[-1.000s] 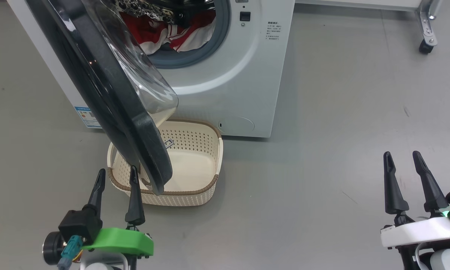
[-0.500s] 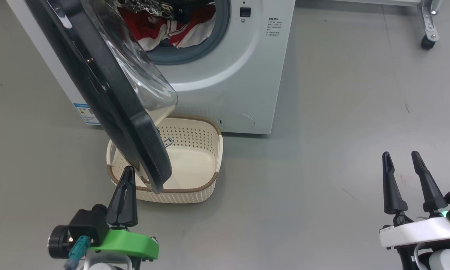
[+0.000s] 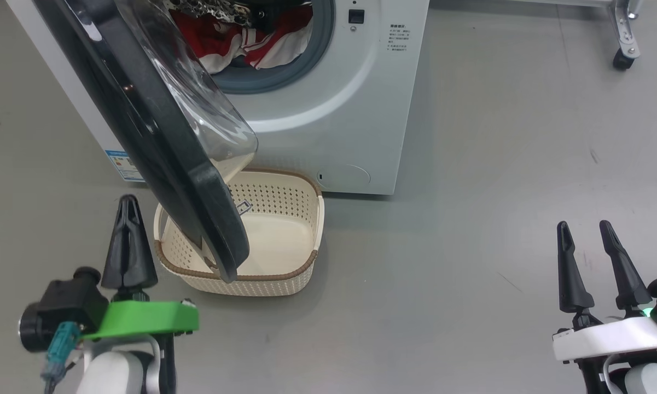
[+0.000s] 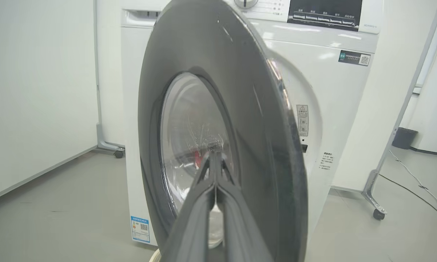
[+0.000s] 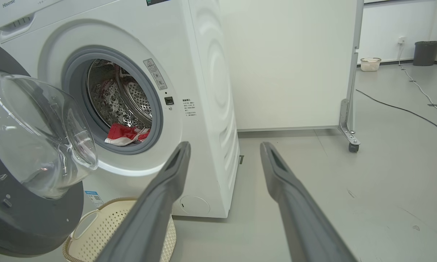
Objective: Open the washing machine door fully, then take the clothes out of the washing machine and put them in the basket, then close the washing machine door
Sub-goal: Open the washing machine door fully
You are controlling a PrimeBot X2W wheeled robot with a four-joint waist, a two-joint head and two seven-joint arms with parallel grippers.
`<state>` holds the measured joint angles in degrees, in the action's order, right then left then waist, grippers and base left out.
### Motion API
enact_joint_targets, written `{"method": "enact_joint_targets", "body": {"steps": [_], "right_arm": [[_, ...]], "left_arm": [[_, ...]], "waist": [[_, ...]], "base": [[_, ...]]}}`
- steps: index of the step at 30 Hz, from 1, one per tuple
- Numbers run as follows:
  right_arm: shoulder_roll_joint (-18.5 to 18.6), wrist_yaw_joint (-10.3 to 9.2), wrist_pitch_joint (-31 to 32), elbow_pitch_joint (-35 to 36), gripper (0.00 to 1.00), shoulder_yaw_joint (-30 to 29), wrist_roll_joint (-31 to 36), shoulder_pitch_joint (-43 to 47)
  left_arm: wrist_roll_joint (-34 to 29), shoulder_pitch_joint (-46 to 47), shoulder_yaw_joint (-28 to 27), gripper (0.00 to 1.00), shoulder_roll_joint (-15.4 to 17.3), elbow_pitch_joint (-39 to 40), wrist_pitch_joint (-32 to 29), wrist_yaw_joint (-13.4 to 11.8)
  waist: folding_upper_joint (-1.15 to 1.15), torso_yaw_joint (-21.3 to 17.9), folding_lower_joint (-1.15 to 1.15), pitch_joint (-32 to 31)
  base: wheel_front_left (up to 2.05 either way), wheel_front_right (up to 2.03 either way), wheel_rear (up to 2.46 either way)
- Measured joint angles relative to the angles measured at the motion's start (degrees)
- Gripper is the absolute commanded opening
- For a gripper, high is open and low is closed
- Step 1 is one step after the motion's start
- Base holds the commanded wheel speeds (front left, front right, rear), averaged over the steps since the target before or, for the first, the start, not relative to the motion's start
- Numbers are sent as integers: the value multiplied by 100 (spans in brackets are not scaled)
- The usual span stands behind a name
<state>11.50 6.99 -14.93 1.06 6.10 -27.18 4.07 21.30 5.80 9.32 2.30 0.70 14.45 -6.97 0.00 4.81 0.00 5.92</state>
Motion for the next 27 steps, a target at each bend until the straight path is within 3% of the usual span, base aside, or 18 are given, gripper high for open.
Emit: {"method": "enact_joint_targets", "body": {"steps": [13,27], "right_arm": [[-12,0,0,1,100,35,0,-17],[-57,0,0,-49,100,153,-42,-110]], "left_arm": [[-578,1059,16,0,-13,791,27,0],[-1093,1716,642,0,-16,839,32,80]], "waist": [[0,-58,0,7],[0,-245,0,-69]], "base": [[0,0,0],[0,0,0]]}}
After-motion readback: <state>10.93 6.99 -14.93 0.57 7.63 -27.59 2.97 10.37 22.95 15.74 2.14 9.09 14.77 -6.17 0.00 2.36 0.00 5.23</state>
